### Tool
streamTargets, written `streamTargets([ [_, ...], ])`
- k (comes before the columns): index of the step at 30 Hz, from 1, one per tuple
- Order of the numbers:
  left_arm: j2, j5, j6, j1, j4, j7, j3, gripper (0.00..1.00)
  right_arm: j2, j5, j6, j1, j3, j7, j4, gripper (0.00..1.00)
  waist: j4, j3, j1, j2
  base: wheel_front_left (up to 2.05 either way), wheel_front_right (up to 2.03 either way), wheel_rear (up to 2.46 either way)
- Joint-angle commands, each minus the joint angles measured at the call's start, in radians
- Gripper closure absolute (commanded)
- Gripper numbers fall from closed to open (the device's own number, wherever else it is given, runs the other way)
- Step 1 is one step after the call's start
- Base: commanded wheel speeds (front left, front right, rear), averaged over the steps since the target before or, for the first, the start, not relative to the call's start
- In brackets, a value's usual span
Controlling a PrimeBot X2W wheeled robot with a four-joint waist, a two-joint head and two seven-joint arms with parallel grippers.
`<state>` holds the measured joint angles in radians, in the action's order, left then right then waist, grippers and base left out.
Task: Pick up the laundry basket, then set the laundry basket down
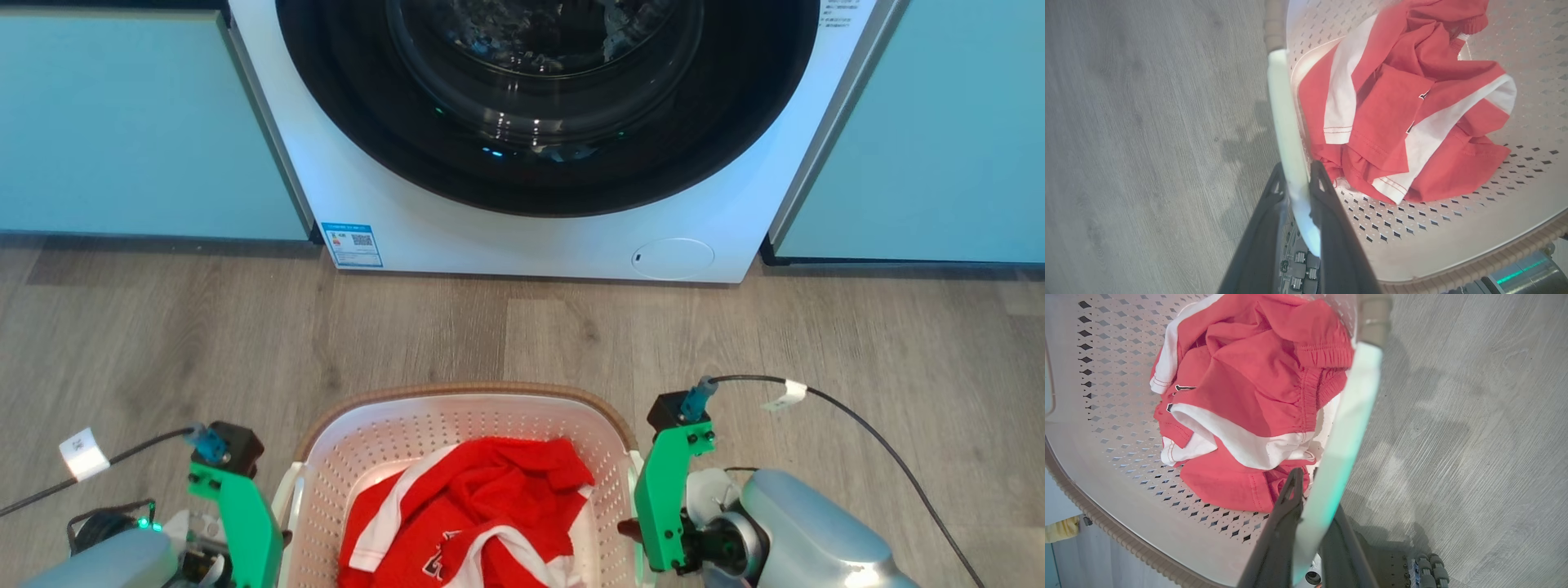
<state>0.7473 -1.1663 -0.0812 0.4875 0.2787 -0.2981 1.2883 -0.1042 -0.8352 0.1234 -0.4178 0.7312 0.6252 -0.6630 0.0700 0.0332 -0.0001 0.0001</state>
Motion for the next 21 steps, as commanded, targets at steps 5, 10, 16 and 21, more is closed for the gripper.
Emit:
streamTargets([
  [5, 0.008, 0.000, 0.017, 0.021, -0.051, 0.003, -0.019, 1.00, 0.029, 0.016, 0.007, -0.018, -0.003, 0.006, 0.066, 1.00, -0.003, -0.005, 0.0001, -0.0001, 0.00, 0.00, 0.00],
  [10, 0.007, 0.000, 0.017, 0.019, -0.050, 0.002, -0.019, 1.00, 0.029, 0.020, 0.007, -0.013, -0.011, 0.015, 0.076, 1.00, -0.005, -0.007, 0.0001, -0.0001, 0.00, 0.00, 0.00],
  [16, 0.005, 0.001, 0.016, 0.019, -0.049, -0.001, -0.019, 1.00, 0.030, 0.027, 0.007, -0.009, -0.020, 0.023, 0.084, 1.00, -0.006, -0.007, 0.0001, -0.0001, 0.00, 0.00, 0.00],
  [21, 0.003, 0.001, 0.013, 0.018, -0.047, 0.000, -0.019, 1.00, 0.030, 0.033, 0.007, -0.004, -0.027, 0.030, 0.089, 1.00, -0.007, -0.010, 0.0001, -0.0001, 0.00, 0.00, 0.00],
])
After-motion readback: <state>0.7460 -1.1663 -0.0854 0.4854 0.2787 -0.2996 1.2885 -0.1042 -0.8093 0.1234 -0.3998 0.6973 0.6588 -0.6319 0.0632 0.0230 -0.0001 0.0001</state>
